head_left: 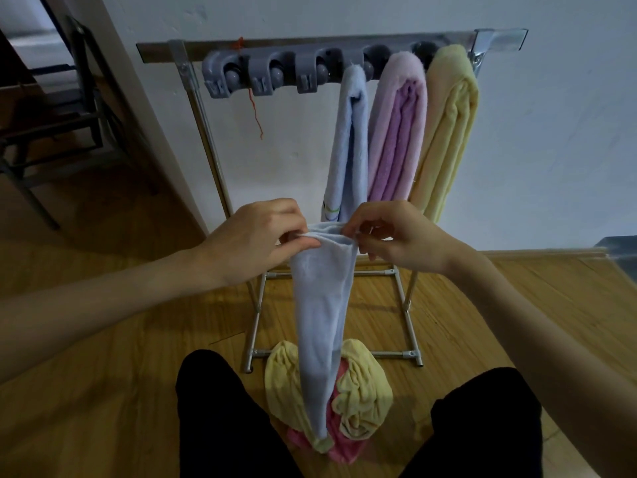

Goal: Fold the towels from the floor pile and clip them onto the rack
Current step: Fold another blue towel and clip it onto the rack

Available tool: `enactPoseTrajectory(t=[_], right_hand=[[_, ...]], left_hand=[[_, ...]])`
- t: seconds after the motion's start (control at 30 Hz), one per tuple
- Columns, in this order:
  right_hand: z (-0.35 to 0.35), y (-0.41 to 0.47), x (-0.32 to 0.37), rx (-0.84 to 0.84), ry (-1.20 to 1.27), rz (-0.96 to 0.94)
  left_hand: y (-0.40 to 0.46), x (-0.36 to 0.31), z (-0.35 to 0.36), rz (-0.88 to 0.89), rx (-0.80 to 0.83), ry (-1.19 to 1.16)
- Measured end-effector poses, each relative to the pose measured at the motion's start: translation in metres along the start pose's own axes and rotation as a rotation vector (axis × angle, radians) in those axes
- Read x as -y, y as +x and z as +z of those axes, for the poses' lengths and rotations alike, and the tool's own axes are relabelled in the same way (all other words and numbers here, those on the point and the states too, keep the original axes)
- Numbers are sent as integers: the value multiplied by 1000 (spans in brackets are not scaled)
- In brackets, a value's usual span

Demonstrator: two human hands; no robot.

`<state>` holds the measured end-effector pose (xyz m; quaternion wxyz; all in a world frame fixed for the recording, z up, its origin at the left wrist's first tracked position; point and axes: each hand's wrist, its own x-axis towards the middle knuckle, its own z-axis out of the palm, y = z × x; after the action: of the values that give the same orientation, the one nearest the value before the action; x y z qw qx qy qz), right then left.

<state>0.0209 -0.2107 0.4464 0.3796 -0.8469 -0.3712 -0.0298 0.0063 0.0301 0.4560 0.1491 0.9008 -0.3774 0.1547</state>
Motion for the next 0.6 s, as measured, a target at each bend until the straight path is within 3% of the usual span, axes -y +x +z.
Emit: enactPoseTrajectory(t=[0.37,0.6], right_hand=[[10,9,6,-69,-130,-89],[-3,16,8,12,-75,-98]], left_hand=[[-5,-8,0,-31,-77,29],[-10,5,-6,99,-44,164]])
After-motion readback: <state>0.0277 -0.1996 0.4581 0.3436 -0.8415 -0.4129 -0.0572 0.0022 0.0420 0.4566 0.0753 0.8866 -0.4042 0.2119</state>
